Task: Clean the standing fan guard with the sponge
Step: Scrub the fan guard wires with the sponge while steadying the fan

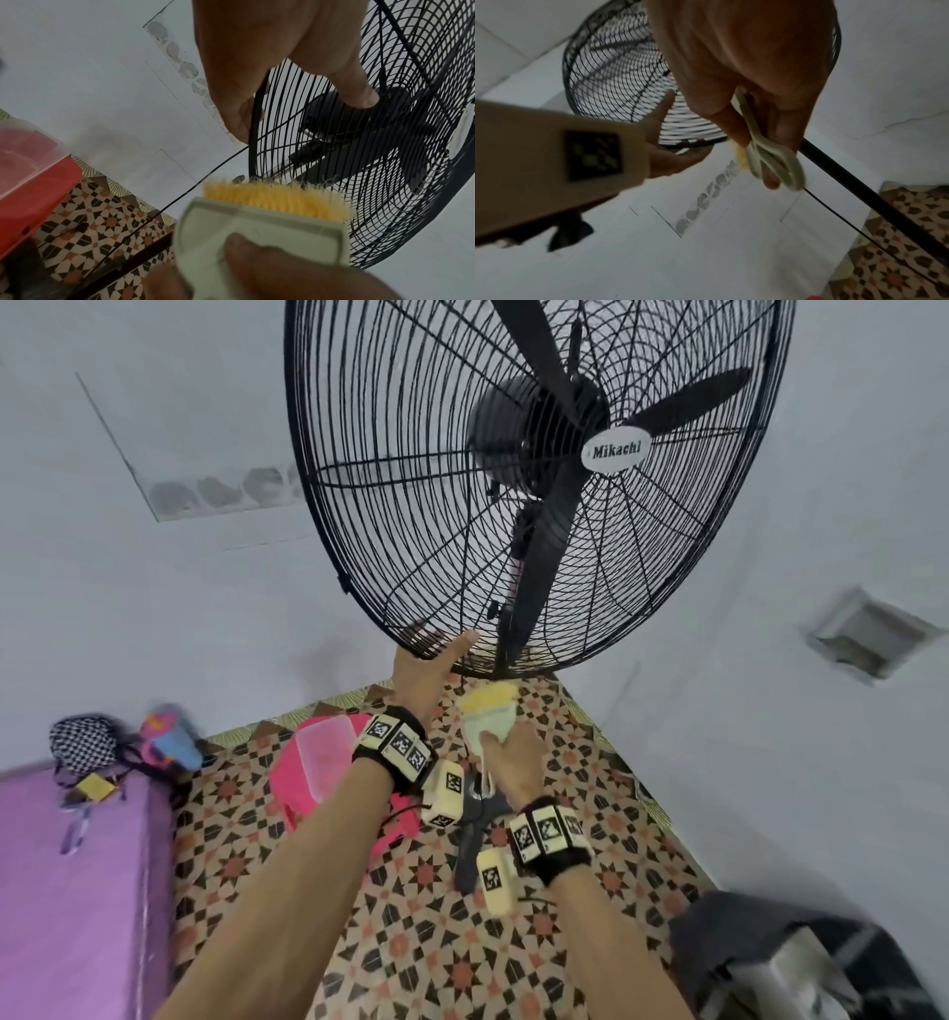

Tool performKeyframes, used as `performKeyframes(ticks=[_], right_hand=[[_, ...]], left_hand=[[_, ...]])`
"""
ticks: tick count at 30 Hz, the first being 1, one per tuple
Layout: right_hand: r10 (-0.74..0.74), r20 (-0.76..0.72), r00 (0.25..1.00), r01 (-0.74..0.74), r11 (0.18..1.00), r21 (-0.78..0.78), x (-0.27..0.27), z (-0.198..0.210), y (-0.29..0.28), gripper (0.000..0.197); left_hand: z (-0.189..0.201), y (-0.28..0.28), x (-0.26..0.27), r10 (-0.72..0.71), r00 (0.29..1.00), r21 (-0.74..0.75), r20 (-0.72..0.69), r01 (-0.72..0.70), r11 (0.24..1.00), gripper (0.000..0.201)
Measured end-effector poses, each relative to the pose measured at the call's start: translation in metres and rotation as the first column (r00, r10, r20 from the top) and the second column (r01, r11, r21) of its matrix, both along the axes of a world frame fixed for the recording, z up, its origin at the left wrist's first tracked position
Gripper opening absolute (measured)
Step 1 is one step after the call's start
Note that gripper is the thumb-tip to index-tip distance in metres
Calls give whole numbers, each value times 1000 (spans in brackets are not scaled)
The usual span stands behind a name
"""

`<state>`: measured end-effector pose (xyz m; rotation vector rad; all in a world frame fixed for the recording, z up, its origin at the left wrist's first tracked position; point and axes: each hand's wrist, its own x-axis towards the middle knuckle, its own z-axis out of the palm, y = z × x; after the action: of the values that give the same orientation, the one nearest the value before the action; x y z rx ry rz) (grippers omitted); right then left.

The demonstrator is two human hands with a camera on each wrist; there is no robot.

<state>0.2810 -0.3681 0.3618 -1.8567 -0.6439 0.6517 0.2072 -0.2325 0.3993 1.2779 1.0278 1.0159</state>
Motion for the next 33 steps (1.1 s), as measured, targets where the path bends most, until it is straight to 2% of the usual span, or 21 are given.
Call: performKeyframes(ticks=[3,6,9,11,13,16,19,21,24,26,28,30,32,33], right_hand=[[-26,-8,1000,26,999,18,4,13,11,27],[-158,57,986,151,982,117,-1,20,-5,26],[-281,5,960,269,925,267,-3,21,-27,10],[-281,-27,959,276,911,307,10,18,-35,1],[-287,-48,957,290,929,230,33,11,-38,6],[-312,-97,945,317,948,32,72,-10,-35,20],[-283,-113,952,280,959,-42,100,-7,-30,20],[-235,-68,969,232,971,-56,111,-2,-22,30],[-125,-24,992,125,992,-26,101,-1,-6,34],[15,-5,1000,-15,1000,-27,79,-4,0,32],[210,-10,978,-210,977,-46,57,-6,-8,32],[300,-30,954,-301,951,-64,55,-15,-17,29],[226,-79,971,-234,966,-111,76,-20,-25,36],[148,-93,985,-159,980,-123,90,-21,-26,41]], left_hand=[[-1,1,1,9,1000,-2,-19,-9,1000,100],[1,0,3,18,1000,-9,-3,-18,1000,101],[0,0,5,12,1000,13,24,-12,1000,99],[-3,-2,6,22,1000,9,18,-22,1000,98],[-7,-7,10,49,998,-21,26,-48,999,102],[-8,-22,17,34,997,-53,65,-31,998,110],[-9,-38,30,-9,996,-103,83,17,995,106],[-10,-49,40,7,992,-149,127,12,989,100],[-14,-56,51,78,997,-161,29,-72,984,115],[-20,-54,52,100,995,-157,-29,-104,982,117],[-18,-53,53,119,992,-138,-49,-125,983,98],[-5,-60,54,136,991,-106,5,-135,985,79],[-3,-63,56,160,987,-74,18,-158,985,66],[-5,-63,56,170,986,-72,5,-169,983,66]])
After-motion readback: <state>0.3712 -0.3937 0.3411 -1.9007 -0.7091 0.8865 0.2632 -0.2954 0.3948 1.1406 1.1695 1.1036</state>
